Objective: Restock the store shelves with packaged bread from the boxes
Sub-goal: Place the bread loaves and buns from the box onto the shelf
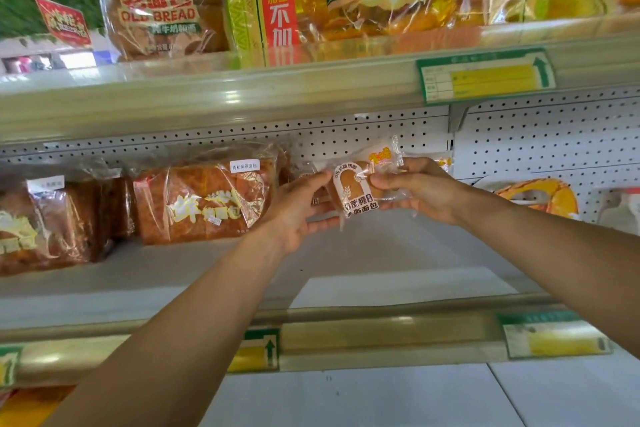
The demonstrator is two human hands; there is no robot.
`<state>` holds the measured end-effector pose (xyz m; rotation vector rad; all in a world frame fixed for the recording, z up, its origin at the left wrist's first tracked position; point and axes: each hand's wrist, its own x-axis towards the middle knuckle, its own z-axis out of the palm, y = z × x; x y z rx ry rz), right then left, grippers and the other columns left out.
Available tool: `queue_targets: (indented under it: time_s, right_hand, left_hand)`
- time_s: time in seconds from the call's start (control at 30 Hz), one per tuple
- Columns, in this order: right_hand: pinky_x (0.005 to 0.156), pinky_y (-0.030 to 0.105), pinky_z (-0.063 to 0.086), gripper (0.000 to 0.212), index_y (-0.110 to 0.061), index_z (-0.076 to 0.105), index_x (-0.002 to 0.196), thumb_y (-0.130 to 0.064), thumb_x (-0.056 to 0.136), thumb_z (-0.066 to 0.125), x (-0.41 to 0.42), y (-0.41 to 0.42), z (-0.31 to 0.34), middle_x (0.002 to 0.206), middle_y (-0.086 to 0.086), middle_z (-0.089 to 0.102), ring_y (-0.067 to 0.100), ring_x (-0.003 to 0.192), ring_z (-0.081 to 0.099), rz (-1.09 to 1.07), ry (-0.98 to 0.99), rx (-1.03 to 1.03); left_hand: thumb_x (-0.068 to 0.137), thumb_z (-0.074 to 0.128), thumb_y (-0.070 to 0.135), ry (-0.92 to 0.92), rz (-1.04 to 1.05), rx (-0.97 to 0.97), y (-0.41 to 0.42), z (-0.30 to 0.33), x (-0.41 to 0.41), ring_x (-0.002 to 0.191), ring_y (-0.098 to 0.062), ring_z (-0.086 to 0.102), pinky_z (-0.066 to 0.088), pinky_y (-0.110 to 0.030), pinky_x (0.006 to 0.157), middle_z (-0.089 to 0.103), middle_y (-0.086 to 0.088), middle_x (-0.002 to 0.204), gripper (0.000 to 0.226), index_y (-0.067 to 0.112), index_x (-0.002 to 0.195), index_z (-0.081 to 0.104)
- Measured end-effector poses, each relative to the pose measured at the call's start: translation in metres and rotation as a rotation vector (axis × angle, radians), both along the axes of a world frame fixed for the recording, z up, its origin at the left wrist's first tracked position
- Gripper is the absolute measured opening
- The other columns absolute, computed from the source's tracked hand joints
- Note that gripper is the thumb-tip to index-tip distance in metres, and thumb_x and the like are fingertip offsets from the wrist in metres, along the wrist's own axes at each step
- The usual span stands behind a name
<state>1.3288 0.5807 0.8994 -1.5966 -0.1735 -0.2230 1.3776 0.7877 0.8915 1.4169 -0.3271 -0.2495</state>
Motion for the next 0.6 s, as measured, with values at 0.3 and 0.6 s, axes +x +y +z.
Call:
queue_targets:
  time_s: [0.3,0.6]
  right_hand:
    - [0.071,0.029,0.059,0.052,-0.001,0.064,0.099,-0.020,0.056,0.085,-0.001,-0.021,0.002,0.095,0.013,0.073,0.024,0.088,0.070,-0.042,-0.048,0.334]
    - [0.066,0.029,0.051,0.060,-0.014,0.068,0.112,-0.032,0.057,0.084,-0.016,-0.049,0.018,0.094,0.001,0.074,0.015,0.081,0.068,-0.177,-0.042,0.048]
  left_hand:
    - [0.089,0.068,0.004,0.090,-0.101,-0.187,-0.026,0.012,-0.005,0.079,-0.025,0.074,0.063,-0.037,0.065,0.076,-0.013,0.084,0.014,0.000,0.101,0.064]
    - [0.084,0.075,0.010,-0.060,0.045,-0.019,-0.063,0.025,0.006,0.083,-0.028,0.068,0.058,-0.047,0.083,0.071,-0.016,0.100,0.021,0.013,0.094,0.057]
